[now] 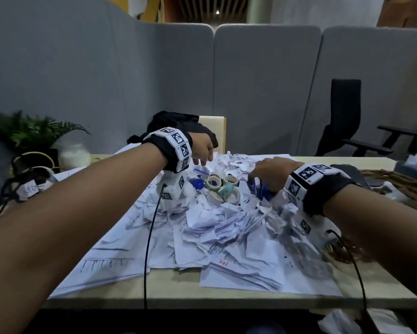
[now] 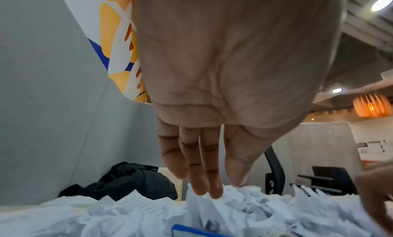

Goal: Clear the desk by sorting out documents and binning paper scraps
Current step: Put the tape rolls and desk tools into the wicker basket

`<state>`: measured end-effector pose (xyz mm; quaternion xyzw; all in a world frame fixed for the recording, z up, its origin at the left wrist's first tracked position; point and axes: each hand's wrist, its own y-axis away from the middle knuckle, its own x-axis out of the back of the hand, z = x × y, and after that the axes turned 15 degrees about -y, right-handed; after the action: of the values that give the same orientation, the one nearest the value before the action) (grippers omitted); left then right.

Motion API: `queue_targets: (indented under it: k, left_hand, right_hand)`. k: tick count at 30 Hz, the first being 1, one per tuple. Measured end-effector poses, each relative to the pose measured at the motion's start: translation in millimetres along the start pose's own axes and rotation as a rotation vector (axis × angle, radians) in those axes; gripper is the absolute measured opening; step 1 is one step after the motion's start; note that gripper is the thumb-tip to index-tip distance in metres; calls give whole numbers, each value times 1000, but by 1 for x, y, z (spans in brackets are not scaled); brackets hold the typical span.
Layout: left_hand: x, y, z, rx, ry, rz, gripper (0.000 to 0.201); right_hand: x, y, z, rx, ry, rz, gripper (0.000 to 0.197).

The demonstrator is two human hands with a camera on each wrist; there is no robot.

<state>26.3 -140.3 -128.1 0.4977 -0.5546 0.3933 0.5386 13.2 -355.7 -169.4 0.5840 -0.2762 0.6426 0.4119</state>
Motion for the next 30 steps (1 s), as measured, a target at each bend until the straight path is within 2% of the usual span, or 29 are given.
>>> queue_targets:
  k: [3,6,9,14,17,21,24,30]
  left_hand:
    - [-7,-3,-5,-31,-99,-16,30]
    - [-19,-9,-6,-130,-143,-45,31]
    - [-30,-12,-4,-207,-203,-68,34]
    - [-39,-15,-4,-248,-314,35,28]
    - [-43,-15,-8,-258,-298,103,21]
    - [-55,-17,-21,-155,-87,109,45]
    - [-60,-16,-32,-94,-84,88,46]
    - [-60,-13,-43,-207,-99,50,29]
  right_hand:
    - [5,6,6,17,63,-17,43]
    - [12,11,9,39,115,-56,47]
    - [25,14,9,86,60,-96,46]
    - [41,13,8,99,-17,-33,41]
    - [45,13,6,119,-137,-8,41]
    - [45,11,3,103,-235,-3,45]
    - [44,8,0,72,-278,14,46]
    - [44,1,-10,61,-336,54,45]
